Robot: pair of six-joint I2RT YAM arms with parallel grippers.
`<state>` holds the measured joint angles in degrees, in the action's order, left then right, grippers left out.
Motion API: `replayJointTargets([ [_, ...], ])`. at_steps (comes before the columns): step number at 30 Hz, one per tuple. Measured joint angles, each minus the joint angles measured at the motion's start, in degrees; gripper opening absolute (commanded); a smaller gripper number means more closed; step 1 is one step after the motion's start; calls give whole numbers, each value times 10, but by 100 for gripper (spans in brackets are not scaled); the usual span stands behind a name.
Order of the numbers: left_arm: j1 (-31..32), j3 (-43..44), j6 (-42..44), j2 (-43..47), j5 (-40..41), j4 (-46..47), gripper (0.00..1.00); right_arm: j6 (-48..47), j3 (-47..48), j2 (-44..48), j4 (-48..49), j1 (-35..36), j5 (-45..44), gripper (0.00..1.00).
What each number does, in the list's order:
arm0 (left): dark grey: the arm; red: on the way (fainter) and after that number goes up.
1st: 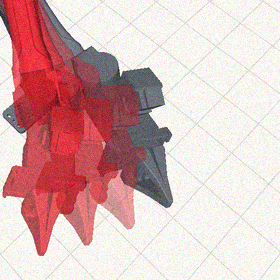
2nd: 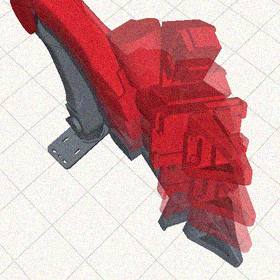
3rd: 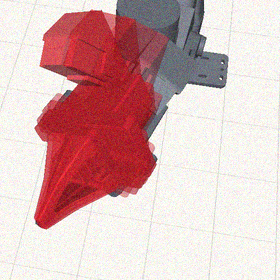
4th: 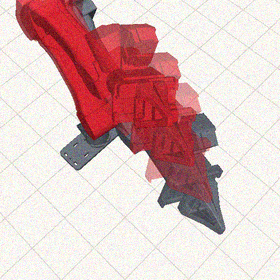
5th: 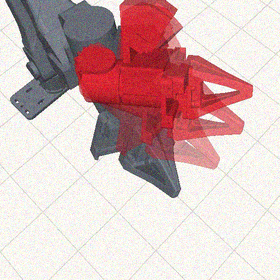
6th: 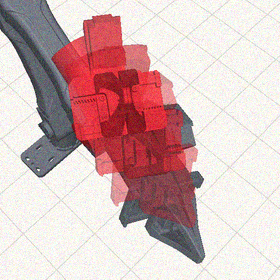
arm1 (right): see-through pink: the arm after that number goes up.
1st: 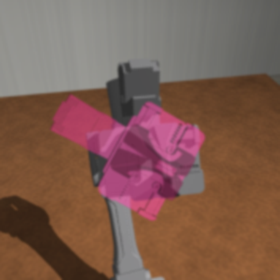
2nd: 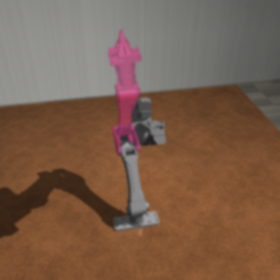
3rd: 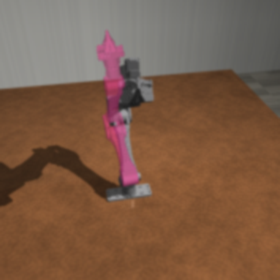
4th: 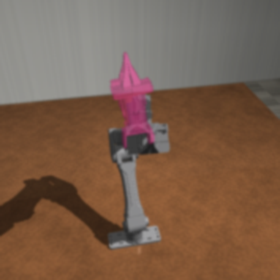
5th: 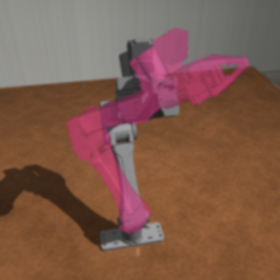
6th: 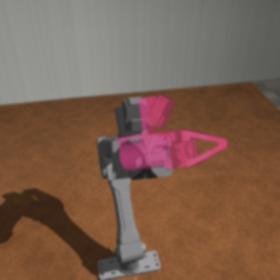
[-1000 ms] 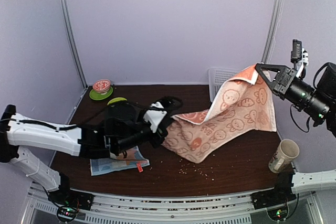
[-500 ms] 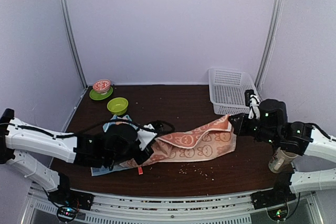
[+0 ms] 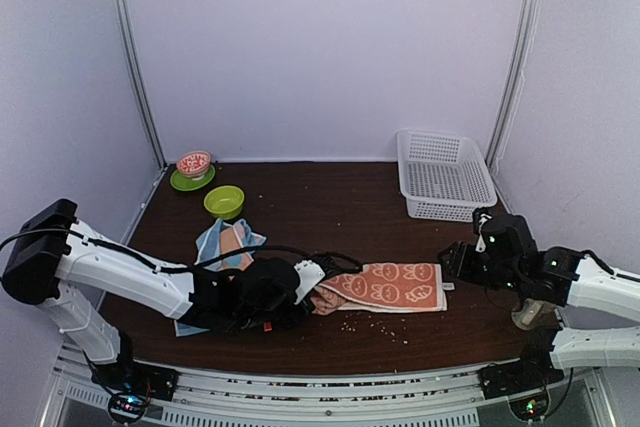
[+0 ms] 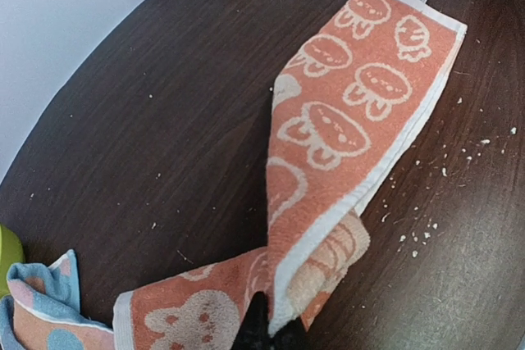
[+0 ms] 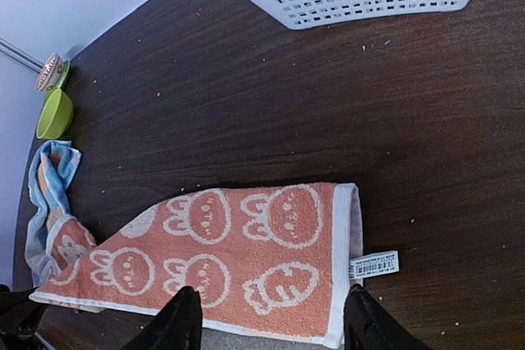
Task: Roll the towels
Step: Place the towel at the center of the board.
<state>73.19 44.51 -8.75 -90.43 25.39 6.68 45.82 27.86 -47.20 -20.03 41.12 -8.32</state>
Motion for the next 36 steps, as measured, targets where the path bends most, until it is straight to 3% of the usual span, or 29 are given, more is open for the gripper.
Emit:
replayJointTargets([
  [3, 0, 2, -5, -7, -3, 4, 8, 26, -9, 3, -4, 0, 10, 57],
  [6, 0, 3, -8, -10, -3, 3, 35, 48, -23, -1, -8, -2, 12, 55],
  [9, 0, 7, -19, -9, 2, -6, 55, 66, -33, -18, -9, -8, 12, 51],
  [13, 0, 7, -29, 14, 10, -32, 69, 87, -47, -50, -7, -14, 14, 42],
  [22, 0, -16, -61, 114, 22, -69, 76, 108, -50, -123, 13, -15, 46, 25],
  [31, 0, -33, -83, 148, 45, -93, 80, 115, -50, -160, 32, -16, 69, 25],
  [36, 0, -43, -90, 165, 66, -100, 80, 116, -55, -174, 40, -16, 78, 18],
])
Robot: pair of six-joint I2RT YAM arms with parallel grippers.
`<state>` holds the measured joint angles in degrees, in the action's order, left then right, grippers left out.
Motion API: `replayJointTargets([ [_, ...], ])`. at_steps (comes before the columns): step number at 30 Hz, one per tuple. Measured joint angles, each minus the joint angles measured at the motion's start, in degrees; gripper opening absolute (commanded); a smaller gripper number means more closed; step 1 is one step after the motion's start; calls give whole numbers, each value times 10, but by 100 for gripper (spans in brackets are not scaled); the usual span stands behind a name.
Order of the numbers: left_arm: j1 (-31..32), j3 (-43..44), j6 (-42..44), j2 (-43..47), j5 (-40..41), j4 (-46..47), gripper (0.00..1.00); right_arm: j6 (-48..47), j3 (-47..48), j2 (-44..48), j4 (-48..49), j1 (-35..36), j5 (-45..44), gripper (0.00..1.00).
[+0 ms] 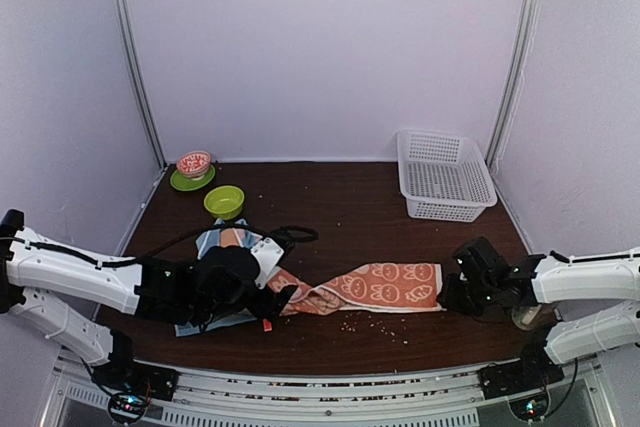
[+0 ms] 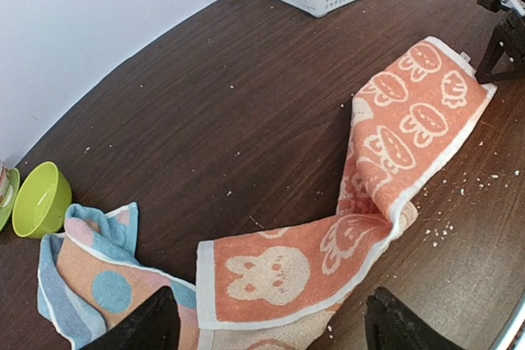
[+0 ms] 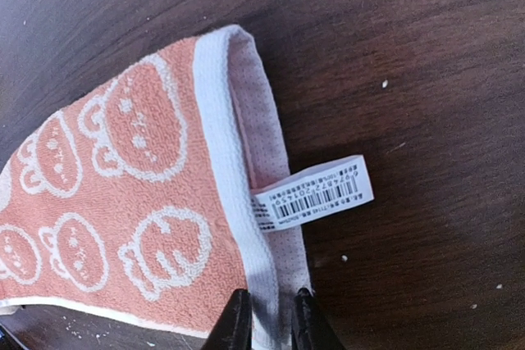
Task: Roll the towels
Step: Pick up the towel from the center of the board.
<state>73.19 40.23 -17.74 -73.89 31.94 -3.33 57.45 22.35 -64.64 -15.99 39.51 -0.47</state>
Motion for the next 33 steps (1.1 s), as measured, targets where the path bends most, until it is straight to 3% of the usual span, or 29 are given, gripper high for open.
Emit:
replayJointTargets([
  [3, 0, -2, -3, 2, 11, -3, 80, 0, -1, -8, 7, 0, 5, 13],
  [6, 0, -3, -7, 3, 22, -7, 80, 0, -1, -12, 11, 0, 6, 1],
  [11, 0, -8, -20, 13, 42, -14, 84, 6, -1, -2, 3, 0, 8, 0],
  [15, -20, -7, -52, 24, 42, -18, 81, -2, 14, 62, -43, 0, 2, 0],
  [22, -130, 28, -143, -7, -27, -66, 79, -38, 77, 156, -102, 0, -25, 0],
  [28, -197, 72, -238, -77, -119, -110, 70, -57, 57, 174, -124, 0, -29, 0],
  [33, -235, 72, -288, -108, -188, -126, 69, -63, 34, 206, -137, 0, -36, 0],
])
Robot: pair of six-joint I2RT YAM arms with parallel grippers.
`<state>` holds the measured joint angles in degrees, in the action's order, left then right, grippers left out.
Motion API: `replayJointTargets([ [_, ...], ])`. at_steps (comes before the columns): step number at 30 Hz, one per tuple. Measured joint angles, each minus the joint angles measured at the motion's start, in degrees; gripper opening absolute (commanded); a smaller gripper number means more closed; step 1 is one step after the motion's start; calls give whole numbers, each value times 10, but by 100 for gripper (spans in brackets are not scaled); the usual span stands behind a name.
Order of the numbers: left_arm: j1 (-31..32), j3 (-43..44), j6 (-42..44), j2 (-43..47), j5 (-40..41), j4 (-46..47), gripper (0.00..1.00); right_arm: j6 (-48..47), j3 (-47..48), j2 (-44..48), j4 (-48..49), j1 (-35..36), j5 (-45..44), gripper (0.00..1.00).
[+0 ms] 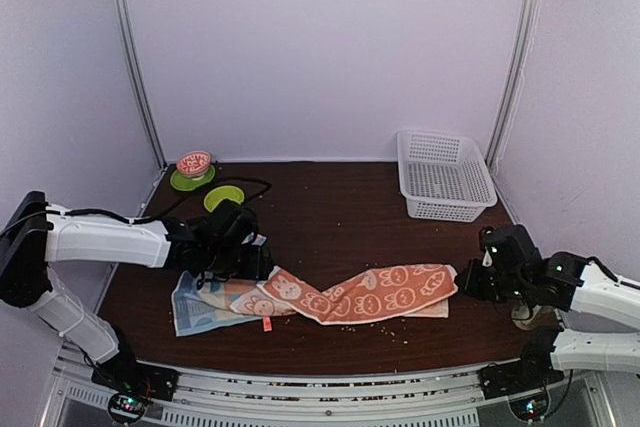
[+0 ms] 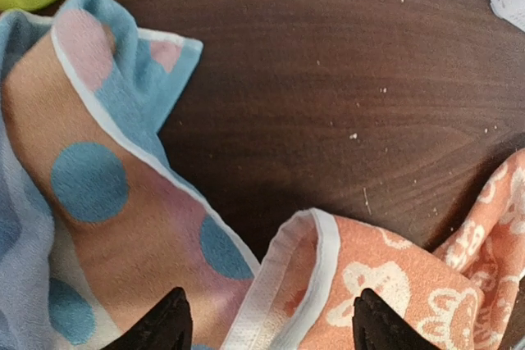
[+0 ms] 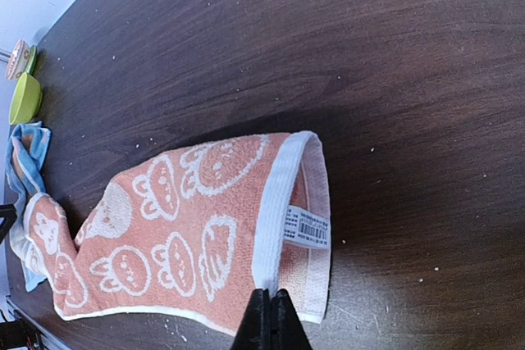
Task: Roll the towels
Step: Pick up the towel from the center of the board, then flatten out the towel at the center of the board.
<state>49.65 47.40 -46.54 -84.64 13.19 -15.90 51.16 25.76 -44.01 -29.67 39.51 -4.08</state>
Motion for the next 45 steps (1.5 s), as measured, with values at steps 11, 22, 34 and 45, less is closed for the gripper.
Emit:
replayJointTargets([
  [11, -5, -12, -42, -10, -107, 2, 67, -4, 0, 19, -6, 0, -9, 0],
  [22, -24, -56, -76, -5, -160, 47, 21, -5, 0, 28, -8, 0, -9, 0],
  [34, -24, -59, -64, 64, -159, 44, 0, -27, 32, 41, -38, 0, -9, 0],
  [45, -10, -9, 24, 429, -176, 22, 0, -181, 366, 124, -102, 0, 28, 0],
])
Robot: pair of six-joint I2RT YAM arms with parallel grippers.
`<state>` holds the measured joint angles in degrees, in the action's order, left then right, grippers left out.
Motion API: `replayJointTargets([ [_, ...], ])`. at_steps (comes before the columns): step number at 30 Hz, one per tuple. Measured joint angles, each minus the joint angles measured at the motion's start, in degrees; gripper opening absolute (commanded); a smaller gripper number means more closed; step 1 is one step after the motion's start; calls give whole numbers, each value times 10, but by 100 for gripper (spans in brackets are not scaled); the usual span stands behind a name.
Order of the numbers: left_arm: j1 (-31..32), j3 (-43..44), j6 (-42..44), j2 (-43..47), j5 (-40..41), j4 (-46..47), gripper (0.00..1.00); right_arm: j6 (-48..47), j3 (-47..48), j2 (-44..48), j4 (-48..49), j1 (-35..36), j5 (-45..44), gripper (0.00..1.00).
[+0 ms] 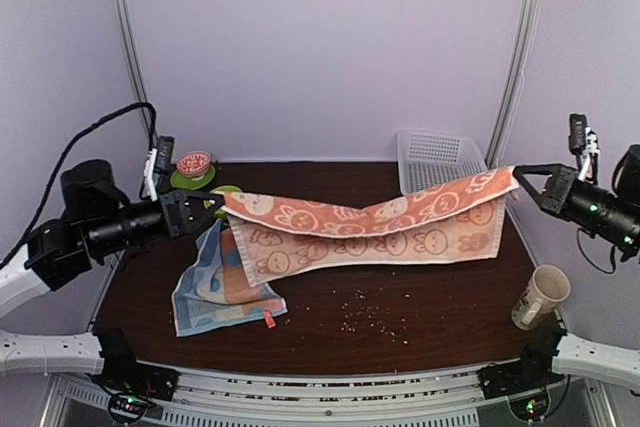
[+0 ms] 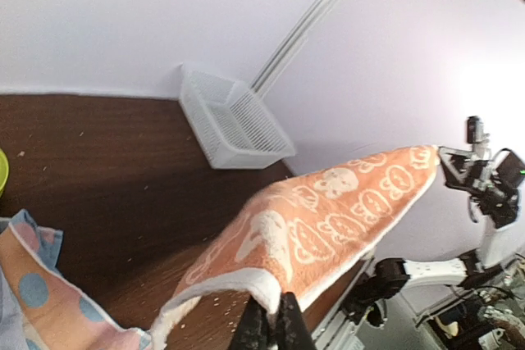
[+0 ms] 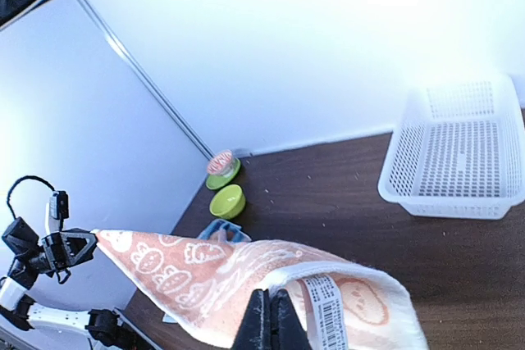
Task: Roll the towels
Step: Flatten out the towel at the center of the board.
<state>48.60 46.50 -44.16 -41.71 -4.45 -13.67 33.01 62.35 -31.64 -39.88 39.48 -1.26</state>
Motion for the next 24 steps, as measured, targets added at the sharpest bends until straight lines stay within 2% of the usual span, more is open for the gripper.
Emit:
replayJointTargets([
  [7, 22, -29, -1, 202, -41, -35, 0, -57, 57, 46, -61, 0, 86, 0],
  [11, 23, -29, -6, 244, -55, -55, 0, -61, 67, 62, -67, 0, 147, 0],
  [17, 23, -31, -12, 182, -67, -50, 0, -26, 14, 78, -36, 0, 125, 0],
  [24, 22, -65, -23, -31, -88, 28, 0, 66, -108, 15, -19, -3, 24, 0],
])
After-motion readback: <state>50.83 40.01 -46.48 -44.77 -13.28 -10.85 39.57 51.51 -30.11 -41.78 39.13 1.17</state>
